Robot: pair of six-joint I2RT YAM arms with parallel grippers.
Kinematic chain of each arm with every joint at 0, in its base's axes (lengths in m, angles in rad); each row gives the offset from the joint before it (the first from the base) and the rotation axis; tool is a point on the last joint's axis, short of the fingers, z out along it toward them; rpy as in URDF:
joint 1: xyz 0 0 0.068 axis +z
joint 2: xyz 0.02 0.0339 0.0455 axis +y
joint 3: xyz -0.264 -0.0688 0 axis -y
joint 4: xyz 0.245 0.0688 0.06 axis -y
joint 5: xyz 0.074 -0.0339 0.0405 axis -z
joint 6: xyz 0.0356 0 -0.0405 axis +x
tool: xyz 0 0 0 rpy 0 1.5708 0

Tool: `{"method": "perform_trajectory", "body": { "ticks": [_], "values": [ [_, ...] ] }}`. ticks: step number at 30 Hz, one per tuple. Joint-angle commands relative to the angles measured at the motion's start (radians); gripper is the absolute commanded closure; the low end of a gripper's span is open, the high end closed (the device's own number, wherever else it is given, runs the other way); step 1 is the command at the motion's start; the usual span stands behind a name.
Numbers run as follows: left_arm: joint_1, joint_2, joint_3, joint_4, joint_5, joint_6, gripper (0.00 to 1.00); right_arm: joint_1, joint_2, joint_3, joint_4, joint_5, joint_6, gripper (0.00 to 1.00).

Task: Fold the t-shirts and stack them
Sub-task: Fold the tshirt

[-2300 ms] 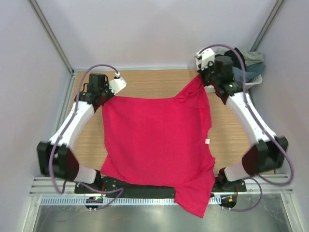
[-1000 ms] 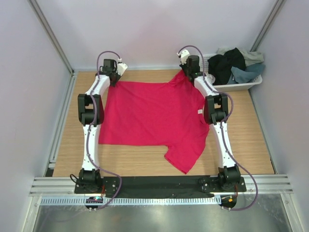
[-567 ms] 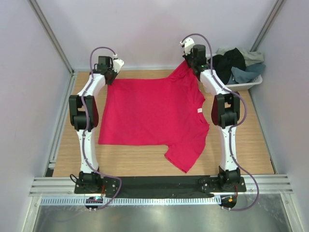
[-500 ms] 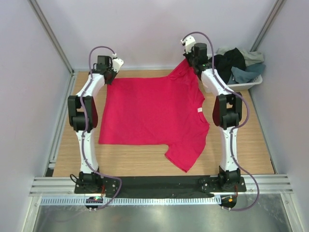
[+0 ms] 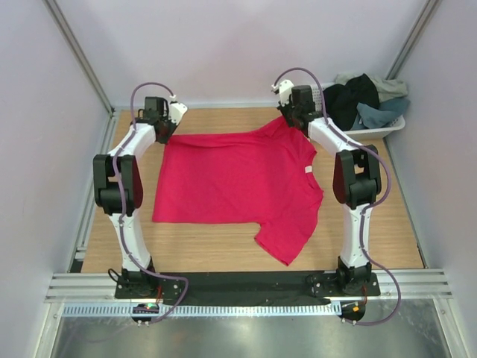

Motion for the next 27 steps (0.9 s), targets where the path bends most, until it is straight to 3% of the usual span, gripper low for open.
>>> {"method": "perform_trajectory", "body": {
  "ticks": [1, 6, 16, 27],
  "values": [
    [0.012, -0.1, -0.031, 0.044, 0.034, 0.013, 1.0, 0.021, -0.126, -0.048, 0.01, 0.009, 0.002, 0.99],
    [0.009, -0.127, -0.055, 0.042, 0.047, -0.003, 1.0, 0.024, -0.195, -0.089, -0.03, 0.015, 0.011, 0.99],
    [0.009, -0.213, -0.112, 0.004, 0.071, -0.023, 1.0, 0.03, -0.402, -0.328, -0.064, 0.019, 0.039, 0.99],
    [0.009, -0.285, -0.166, -0.082, 0.1, -0.019, 1.0, 0.031, -0.501, -0.418, -0.099, 0.012, 0.068, 0.99]
  ]
}}
